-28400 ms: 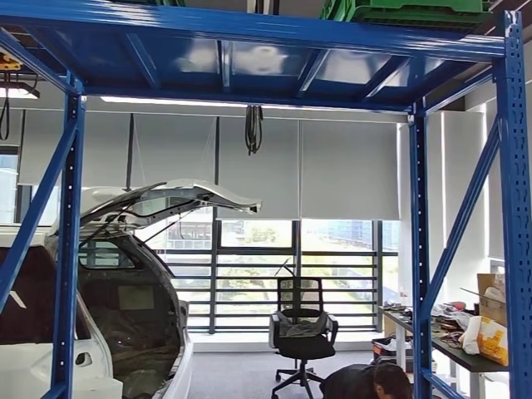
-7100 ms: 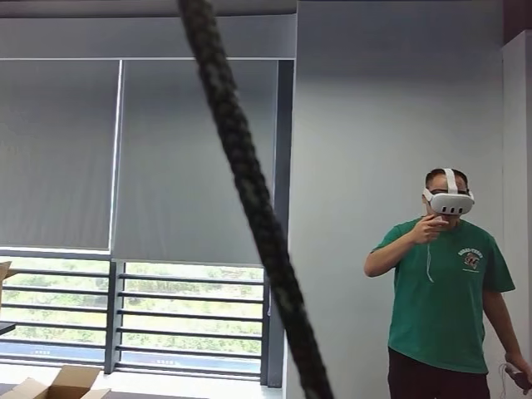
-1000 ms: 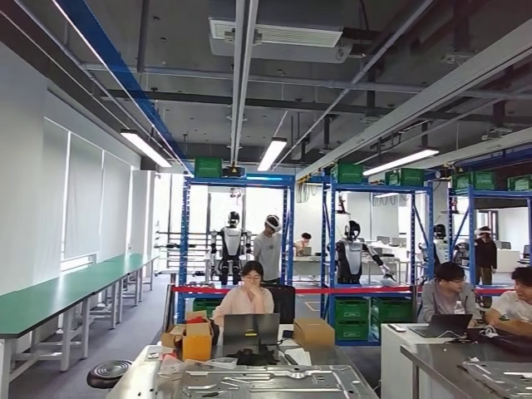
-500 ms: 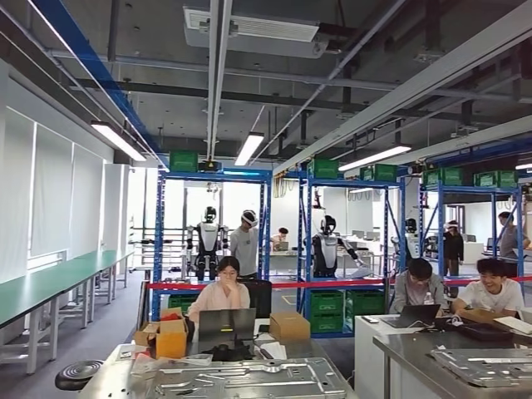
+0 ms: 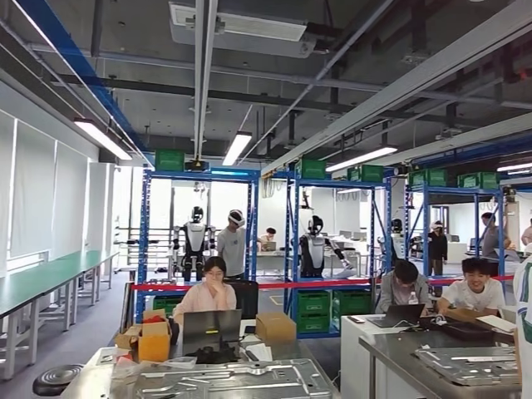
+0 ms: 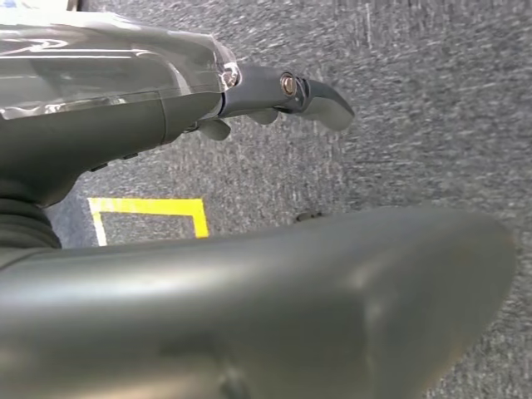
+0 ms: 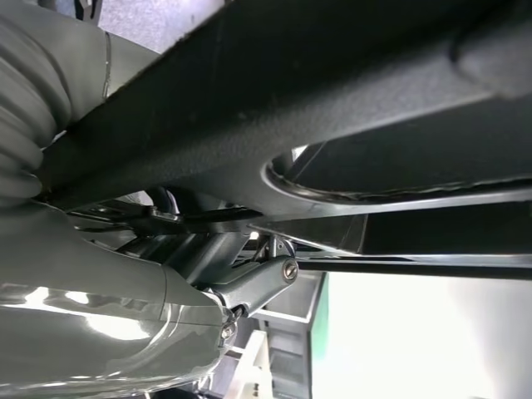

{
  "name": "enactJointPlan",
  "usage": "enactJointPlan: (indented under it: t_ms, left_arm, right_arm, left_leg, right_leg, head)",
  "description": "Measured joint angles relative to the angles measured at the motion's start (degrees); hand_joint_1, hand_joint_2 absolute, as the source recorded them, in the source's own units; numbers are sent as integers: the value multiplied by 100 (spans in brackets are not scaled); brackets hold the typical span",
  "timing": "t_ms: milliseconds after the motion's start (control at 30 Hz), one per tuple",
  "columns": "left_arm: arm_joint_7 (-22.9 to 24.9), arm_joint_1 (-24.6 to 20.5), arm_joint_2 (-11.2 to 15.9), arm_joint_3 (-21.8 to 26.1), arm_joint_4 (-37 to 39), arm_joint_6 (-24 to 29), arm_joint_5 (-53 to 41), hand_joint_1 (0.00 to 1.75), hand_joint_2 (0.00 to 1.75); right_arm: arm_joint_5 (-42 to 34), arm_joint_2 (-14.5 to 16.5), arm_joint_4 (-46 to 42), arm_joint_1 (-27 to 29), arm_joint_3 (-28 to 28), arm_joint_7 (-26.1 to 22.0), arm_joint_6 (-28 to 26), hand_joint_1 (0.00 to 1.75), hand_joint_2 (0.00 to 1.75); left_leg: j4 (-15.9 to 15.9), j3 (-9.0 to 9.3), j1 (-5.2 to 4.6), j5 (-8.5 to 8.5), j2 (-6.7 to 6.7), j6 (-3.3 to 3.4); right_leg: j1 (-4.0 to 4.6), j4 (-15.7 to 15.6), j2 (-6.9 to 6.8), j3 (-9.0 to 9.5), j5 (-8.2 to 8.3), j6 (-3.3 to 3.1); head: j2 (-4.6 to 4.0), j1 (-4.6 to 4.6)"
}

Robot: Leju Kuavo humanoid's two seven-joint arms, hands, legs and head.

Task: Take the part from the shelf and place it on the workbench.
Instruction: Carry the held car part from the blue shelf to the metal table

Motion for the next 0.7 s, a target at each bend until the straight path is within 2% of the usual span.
enactJointPlan:
  t_ms: [67, 133, 167, 233, 267, 300, 333, 400, 433, 467, 500, 600, 633, 700]
  left_arm:
    - [-2, -6, -3, 0, 0, -1, -1, 0, 175]
    - [-4, -14, -5, 1, -1, -2, -3, 0, 175]
    - [-5, -17, -5, 1, -2, -2, -4, 0, 175]
    - [-7, -16, -4, 1, -2, -7, -6, 0, 175]
    - [-8, -14, -4, 1, -2, -10, -7, 0, 175]
    - [-11, -13, -4, 1, -2, -15, -7, 0, 175]
    - [-16, -13, -4, 1, -2, -19, -7, 0, 175]
    - [-27, -13, -4, 1, -2, -26, -7, 0, 175]
    - [-31, -14, -4, 1, -2, -28, -7, 0, 175]
    - [-34, -15, -4, 0, -2, -29, -7, 0, 175]
    - [-36, -13, -4, 0, -2, -30, -7, 0, 175]
    - [-38, -18, -4, 1, -2, -35, -7, 0, 175]
    - [-39, -23, -5, 0, -2, -38, -7, 0, 175]
    - [-43, -23, -8, -1, -1, -44, -8, 0, 175]
  right_arm:
    - [2, -1, -2, -2, -1, -2, -3, 175, 175]
    - [2, -2, -4, -11, -3, -3, -3, 175, 175]
    - [2, -3, -5, -13, -4, -3, -4, 175, 175]
    - [3, -5, -4, -7, -4, -3, -5, 175, 175]
    - [3, -8, -3, 0, -4, -3, -5, 175, 175]
    - [3, -10, -3, 4, -4, -3, -5, 175, 175]
    - [3, -12, -3, 3, -4, -3, -5, 175, 175]
    - [3, -13, -3, -6, -5, -3, -5, 175, 175]
    - [4, -13, -4, -14, -5, -3, -5, 175, 175]
    - [4, -13, -3, -19, -5, -3, -5, 175, 175]
    - [5, -13, -3, -21, -6, -3, -5, 175, 175]
    - [4, -12, -5, -23, -8, -5, -5, 175, 175]
    - [4, -10, -6, -32, -8, -6, -5, 175, 175]
    - [4, -6, -7, -46, -9, -8, -5, 175, 175]
  left_leg:
    - [-33, 16, 8, -4, 1, 47]
    - [-59, 38, 36, -2, 6, 100]
    - [-63, 45, 42, -6, 10, 119]
    - [-62, 50, 43, -20, 17, 141]
    - [-61, 55, 43, -28, 18, 144]
    - [-60, 64, 44, -37, 17, 144]
    - [-60, 81, 44, -50, 15, 139]
    - [-62, 130, 38, -85, 11, 111]
    - [-60, 146, 30, -103, 10, 91]
    - [-62, 152, 22, -116, 11, 65]
    - [-68, 152, 17, -123, 15, 37]
    - [-66, 161, 29, -172, 27, -48]
    - [49, 114, 29, -258, 25, -60]
    - [640, -172, 23, -559, 15, -62]
  right_leg:
    - [-13, 2, -2, 11, -28, 59]
    - [-28, 238, -30, -81, -197, 127]
    - [-43, 537, -49, -222, -355, 160]
    - [-71, 1323, -70, -629, -671, 209]
    - [-80, 1588, -76, -785, -720, 224]
    - [-85, 1642, -82, -844, -654, 231]
    - [-88, 1463, -89, -792, -479, 227]
    - [-81, 703, -112, -479, -31, 193]
    - [-68, 366, -121, -336, 107, 162]
    - [-55, 153, -127, -247, 165, 129]
    - [-39, 75, -126, -218, 149, 98]
    - [-47, -9, -112, -187, 147, -2]
    - [-57, -42, -114, -164, 157, -39]
    - [-54, -74, -118, -129, 151, -96]
  head:
    - [0, 1]
    - [-1, 1]
    - [-1, 1]
    - [-1, 1]
    - [-1, 1]
    - [-1, 1]
    - [-1, 1]
    - [-1, 2]
    - [-1, 2]
    - [-1, 2]
    - [-1, 2]
    - [-1, 1]
    - [-1, 1]
    - [-1, 1]
